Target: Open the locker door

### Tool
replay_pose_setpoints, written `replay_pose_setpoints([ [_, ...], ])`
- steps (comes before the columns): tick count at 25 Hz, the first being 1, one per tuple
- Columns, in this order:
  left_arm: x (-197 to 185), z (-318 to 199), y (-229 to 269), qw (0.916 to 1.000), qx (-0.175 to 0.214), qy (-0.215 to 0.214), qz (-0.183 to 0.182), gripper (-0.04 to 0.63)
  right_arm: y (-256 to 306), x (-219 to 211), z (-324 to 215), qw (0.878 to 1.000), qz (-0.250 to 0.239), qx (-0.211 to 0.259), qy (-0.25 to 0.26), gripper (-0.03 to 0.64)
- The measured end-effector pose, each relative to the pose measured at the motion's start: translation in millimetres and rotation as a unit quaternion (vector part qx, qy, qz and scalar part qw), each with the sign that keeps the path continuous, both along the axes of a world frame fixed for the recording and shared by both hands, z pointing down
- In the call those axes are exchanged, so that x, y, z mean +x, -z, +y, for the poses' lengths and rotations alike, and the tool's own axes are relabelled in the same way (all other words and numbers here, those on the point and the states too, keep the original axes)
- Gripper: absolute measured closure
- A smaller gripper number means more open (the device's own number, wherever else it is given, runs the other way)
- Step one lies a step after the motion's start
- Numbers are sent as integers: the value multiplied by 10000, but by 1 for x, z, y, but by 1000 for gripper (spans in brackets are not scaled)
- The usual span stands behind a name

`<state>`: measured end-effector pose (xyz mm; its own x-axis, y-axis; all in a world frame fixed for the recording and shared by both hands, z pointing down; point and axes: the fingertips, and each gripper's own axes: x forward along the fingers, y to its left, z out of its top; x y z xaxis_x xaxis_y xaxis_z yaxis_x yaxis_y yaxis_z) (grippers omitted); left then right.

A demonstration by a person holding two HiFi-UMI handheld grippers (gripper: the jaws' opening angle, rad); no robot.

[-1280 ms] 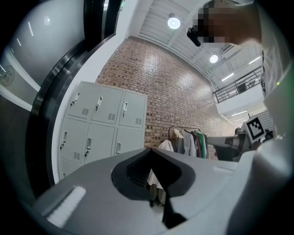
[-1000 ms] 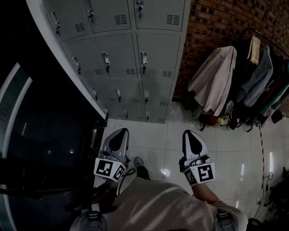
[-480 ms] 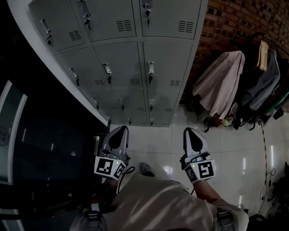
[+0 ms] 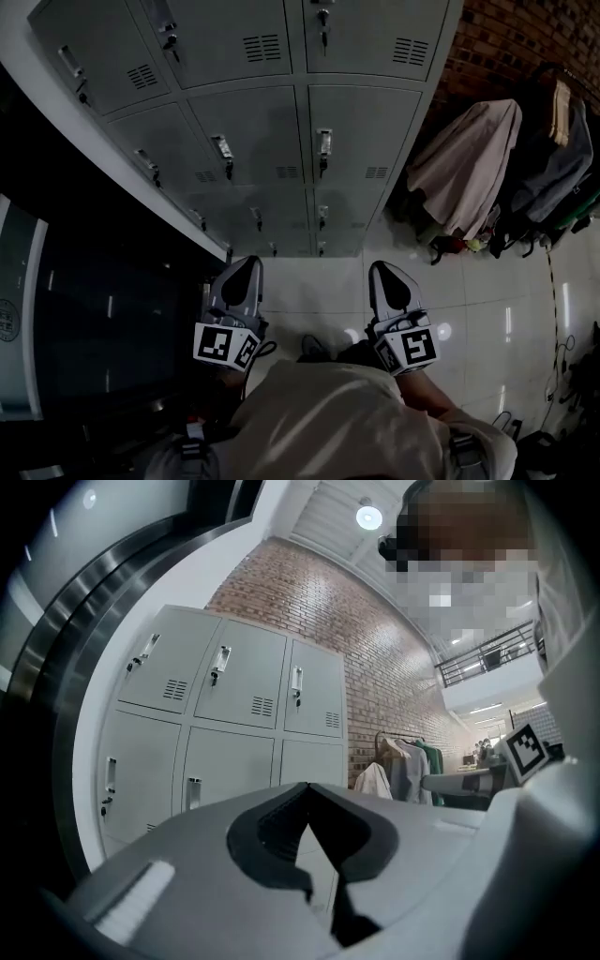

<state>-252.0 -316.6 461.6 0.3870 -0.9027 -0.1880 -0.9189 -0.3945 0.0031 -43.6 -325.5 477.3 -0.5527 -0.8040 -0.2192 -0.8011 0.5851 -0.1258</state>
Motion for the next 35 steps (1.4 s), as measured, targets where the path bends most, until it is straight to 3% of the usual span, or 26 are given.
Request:
replay_pose_setpoints([
  [4, -2, -20, -5, 10000, 11, 33, 31, 566, -9, -5, -23, 9998, -10, -179, 82, 600],
  [9, 9, -35, -5, 9998, 64, 153, 150, 566, -42, -2, -43, 9941, 659, -792, 323, 563],
  [16, 18, -50, -2, 9994, 69, 203, 263, 566, -58, -16, -102, 9970, 551, -329, 441, 469],
  [22, 19, -58, -8, 9994, 35, 257, 239, 566, -98, -47, -155, 9935, 759, -618, 577, 391],
  [35, -6, -49, -16, 9982, -26, 512, 309, 566, -153, -113, -275, 9854, 1087, -1213, 494, 365],
])
